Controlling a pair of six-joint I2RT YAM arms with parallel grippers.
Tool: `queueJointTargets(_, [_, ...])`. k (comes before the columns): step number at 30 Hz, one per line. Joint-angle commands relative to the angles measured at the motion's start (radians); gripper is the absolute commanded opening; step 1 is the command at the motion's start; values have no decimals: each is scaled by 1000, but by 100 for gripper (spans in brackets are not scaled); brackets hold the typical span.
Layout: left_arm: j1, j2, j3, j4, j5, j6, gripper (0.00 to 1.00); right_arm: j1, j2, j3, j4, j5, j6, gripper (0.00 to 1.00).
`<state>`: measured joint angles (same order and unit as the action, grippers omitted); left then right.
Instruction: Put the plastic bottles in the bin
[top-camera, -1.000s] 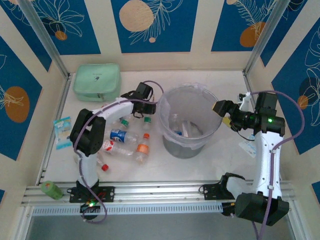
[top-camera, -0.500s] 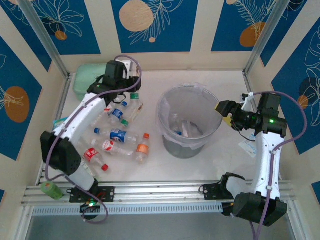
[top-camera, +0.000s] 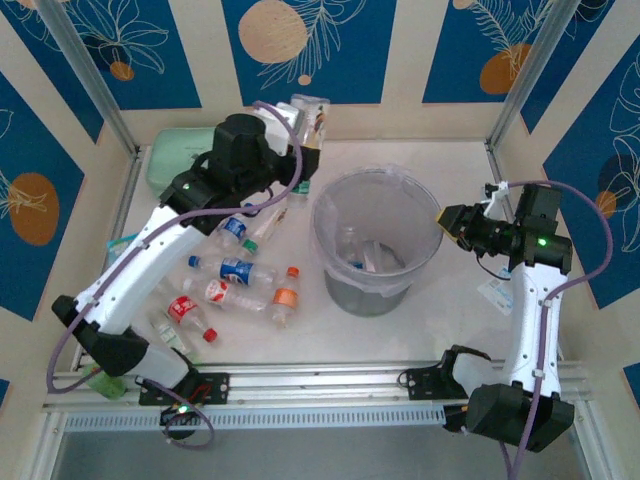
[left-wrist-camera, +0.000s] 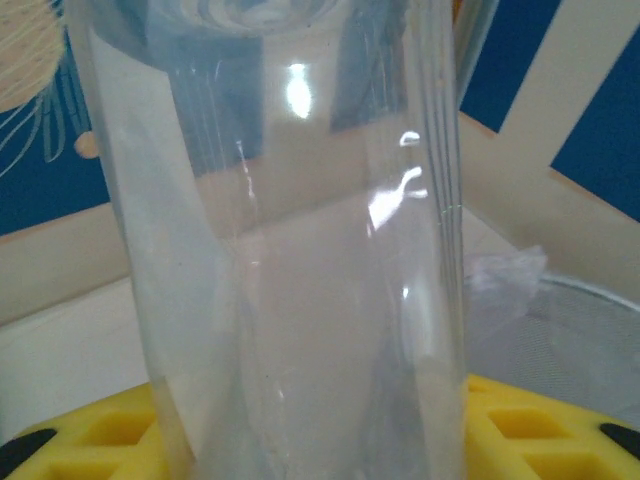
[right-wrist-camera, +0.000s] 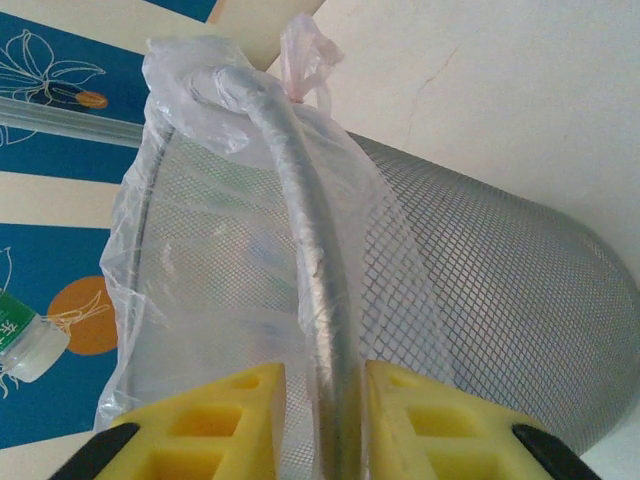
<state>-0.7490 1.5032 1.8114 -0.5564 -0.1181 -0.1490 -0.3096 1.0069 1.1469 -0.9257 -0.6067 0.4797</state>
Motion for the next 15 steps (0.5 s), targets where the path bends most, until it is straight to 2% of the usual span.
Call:
queueJointTargets(1, [-72, 69, 81, -29, -11, 51, 26, 18, 5, -15, 20, -42, 9, 25])
queueJointTargets(7, [-172, 156, 105, -61, 24, 54, 21, 33, 25, -7, 23, -41, 10, 25])
queueJointTargets(15, [-194, 200, -16, -43, 109, -9, 13, 75, 33, -15, 39, -5, 27, 25])
